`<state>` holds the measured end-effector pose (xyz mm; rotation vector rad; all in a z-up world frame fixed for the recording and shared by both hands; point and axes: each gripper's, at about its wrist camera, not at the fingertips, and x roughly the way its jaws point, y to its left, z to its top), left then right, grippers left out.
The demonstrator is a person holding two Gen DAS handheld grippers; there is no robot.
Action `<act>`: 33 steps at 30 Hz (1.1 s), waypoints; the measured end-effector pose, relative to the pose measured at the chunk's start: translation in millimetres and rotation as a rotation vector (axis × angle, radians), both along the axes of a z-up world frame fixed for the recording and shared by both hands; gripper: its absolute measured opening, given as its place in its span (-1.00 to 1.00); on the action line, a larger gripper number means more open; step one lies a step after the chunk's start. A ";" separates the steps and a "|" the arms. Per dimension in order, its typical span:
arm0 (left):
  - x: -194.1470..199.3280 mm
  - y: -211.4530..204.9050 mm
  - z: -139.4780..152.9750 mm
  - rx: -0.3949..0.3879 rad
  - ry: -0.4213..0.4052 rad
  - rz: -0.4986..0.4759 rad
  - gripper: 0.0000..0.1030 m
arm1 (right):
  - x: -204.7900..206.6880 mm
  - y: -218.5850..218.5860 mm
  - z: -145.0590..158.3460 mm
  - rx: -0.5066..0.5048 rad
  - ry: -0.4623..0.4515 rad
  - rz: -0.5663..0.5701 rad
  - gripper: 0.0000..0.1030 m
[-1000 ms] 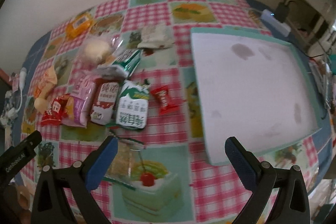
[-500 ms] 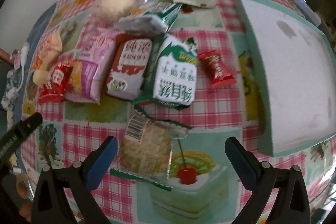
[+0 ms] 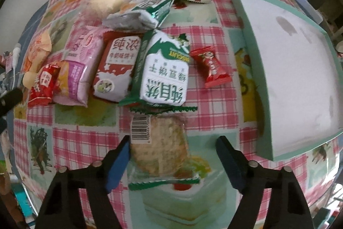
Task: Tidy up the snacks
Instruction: 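Grasp the clear-wrapped round cracker with the right gripper while the left gripper grasps the red snack bag, then carry the cracker with the right gripper while the left gripper carries the red bag toward the white tray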
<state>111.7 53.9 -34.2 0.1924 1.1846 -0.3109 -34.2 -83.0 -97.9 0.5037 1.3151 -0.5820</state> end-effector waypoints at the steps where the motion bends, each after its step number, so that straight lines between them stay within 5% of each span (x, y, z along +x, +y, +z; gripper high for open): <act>1: 1.9 -3.8 -1.6 0.001 0.004 -0.007 1.00 | 0.0 -1.9 0.3 -0.006 -0.001 -0.003 0.45; 6: 7.1 -23.7 -10.6 0.006 0.028 -0.040 1.00 | -3.0 -19.7 3.3 -0.014 -0.005 -0.024 0.18; 18: 10.4 -42.2 -35.4 -0.004 0.083 -0.060 0.97 | -18.6 -35.2 2.7 -0.029 -0.006 -0.036 0.12; 21: 12.5 -41.0 -38.6 -0.044 0.116 -0.054 0.52 | -23.1 -39.8 7.3 -0.031 -0.004 -0.040 0.12; 25: 10.8 -41.2 -42.0 -0.061 0.142 -0.061 0.18 | -21.6 -37.0 5.0 -0.033 -0.003 -0.043 0.11; 33: 4.6 -37.0 -35.0 -0.050 0.128 -0.049 0.10 | -26.6 -40.8 5.9 -0.002 -0.021 -0.065 0.08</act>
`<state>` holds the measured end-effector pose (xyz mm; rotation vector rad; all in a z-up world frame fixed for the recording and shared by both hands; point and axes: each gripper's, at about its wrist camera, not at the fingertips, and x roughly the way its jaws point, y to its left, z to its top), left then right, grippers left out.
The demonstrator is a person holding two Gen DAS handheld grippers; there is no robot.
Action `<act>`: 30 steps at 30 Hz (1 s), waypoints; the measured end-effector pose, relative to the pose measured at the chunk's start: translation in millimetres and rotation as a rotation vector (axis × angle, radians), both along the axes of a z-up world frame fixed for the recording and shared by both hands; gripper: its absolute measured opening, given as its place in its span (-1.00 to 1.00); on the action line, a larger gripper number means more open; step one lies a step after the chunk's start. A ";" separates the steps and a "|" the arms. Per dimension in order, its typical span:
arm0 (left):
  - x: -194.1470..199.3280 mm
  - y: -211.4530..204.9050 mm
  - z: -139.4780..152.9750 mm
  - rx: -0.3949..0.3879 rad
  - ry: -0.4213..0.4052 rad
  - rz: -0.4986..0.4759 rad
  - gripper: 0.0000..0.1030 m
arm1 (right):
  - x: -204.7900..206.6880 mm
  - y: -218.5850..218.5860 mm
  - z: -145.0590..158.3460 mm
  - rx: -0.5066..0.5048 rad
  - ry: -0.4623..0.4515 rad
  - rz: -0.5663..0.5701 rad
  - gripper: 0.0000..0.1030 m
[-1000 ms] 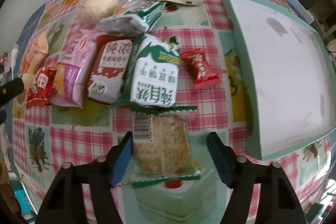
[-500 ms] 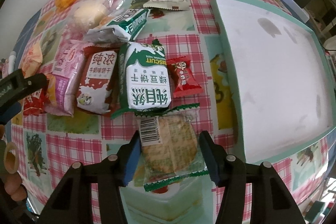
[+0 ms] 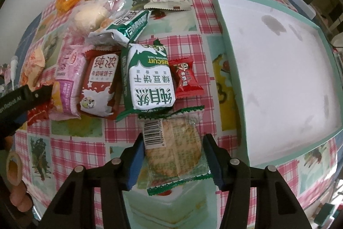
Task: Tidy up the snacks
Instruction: 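Carry the cracker with the right gripper while the left gripper carries the red bag toward the white tray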
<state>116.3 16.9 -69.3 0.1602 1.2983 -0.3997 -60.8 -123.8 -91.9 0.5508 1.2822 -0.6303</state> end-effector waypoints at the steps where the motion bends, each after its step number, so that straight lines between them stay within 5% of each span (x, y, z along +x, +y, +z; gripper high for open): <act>1: -1.5 2.8 2.1 0.001 -0.003 0.008 0.09 | -1.6 -0.1 2.4 0.002 -0.005 -0.004 0.08; 17: -22.9 16.0 37.5 0.029 -0.047 0.076 0.09 | -16.8 -5.5 44.2 0.051 -0.125 -0.031 0.02; 30: -41.2 -16.2 74.5 0.022 -0.104 0.042 0.09 | -34.0 -16.5 84.4 -0.034 -0.230 -0.059 0.02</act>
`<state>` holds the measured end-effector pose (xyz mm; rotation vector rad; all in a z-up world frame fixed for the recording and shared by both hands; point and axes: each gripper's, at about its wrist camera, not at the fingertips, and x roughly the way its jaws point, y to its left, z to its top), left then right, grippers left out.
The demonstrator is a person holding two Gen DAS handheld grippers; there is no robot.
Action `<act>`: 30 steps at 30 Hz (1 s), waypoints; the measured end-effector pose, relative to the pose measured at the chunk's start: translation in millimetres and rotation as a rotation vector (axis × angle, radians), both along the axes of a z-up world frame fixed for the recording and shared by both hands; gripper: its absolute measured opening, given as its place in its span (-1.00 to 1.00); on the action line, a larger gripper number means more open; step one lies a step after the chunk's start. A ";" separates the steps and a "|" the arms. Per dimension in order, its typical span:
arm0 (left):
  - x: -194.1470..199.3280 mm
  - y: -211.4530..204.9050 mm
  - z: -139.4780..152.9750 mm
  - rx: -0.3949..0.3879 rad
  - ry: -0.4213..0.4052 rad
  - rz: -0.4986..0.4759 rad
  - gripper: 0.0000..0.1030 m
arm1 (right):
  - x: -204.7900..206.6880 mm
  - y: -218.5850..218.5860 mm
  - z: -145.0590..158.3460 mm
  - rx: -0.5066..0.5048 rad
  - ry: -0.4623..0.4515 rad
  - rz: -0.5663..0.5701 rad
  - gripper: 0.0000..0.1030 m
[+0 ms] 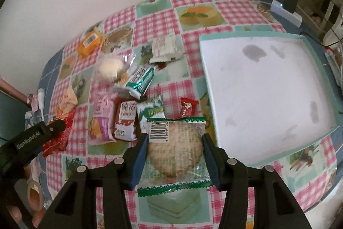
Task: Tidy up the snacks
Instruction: 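Carry the cracker with the right gripper while the left gripper carries the red bag toward the white tray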
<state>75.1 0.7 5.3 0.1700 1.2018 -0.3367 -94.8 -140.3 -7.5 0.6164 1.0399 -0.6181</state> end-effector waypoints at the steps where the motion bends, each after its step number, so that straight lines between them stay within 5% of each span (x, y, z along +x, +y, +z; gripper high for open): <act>1: -1.6 -3.4 1.2 -0.001 0.000 -0.006 0.09 | -1.1 -2.6 1.5 0.002 -0.005 -0.006 0.02; 20: -34.2 -60.7 19.7 -0.023 -0.013 -0.102 0.09 | -45.3 -78.0 7.6 0.185 -0.163 -0.193 0.02; 30: -61.2 -128.3 22.5 -0.017 -0.021 -0.235 0.09 | -70.8 -127.7 4.3 0.141 -0.146 -0.358 0.02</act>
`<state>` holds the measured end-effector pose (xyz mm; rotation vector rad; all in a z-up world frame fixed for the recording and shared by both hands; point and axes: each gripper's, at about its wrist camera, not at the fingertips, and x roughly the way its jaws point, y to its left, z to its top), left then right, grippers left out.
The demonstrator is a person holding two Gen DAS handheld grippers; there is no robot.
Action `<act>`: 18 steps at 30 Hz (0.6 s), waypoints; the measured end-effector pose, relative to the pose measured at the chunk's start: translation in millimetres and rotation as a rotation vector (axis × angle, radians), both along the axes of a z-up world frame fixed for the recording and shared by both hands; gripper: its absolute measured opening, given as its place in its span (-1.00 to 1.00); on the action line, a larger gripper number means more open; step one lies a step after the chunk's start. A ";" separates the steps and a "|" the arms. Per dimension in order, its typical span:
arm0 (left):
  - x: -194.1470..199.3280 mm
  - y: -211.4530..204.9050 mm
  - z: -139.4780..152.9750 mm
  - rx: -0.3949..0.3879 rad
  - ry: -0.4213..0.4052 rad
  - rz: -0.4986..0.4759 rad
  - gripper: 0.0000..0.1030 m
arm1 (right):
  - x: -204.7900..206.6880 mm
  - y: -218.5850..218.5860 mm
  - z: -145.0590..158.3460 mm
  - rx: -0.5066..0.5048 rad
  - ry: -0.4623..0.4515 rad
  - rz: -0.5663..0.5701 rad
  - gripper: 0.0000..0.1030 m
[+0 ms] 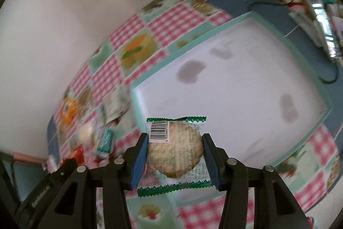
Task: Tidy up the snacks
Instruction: 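Carry the cracker with the right gripper while the left gripper carries the red bag toward the white tray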
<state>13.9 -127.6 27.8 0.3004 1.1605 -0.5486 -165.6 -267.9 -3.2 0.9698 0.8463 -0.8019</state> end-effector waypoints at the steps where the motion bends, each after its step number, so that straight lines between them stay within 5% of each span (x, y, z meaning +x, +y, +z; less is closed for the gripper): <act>1: -2.5 -7.3 -0.5 0.001 -0.001 -0.013 0.09 | -2.5 -5.6 0.6 -0.014 0.008 -0.017 0.02; 18: -39.2 -123.7 -24.7 -0.010 -0.004 -0.216 0.09 | -29.1 -91.7 -16.0 -0.065 0.098 -0.205 0.03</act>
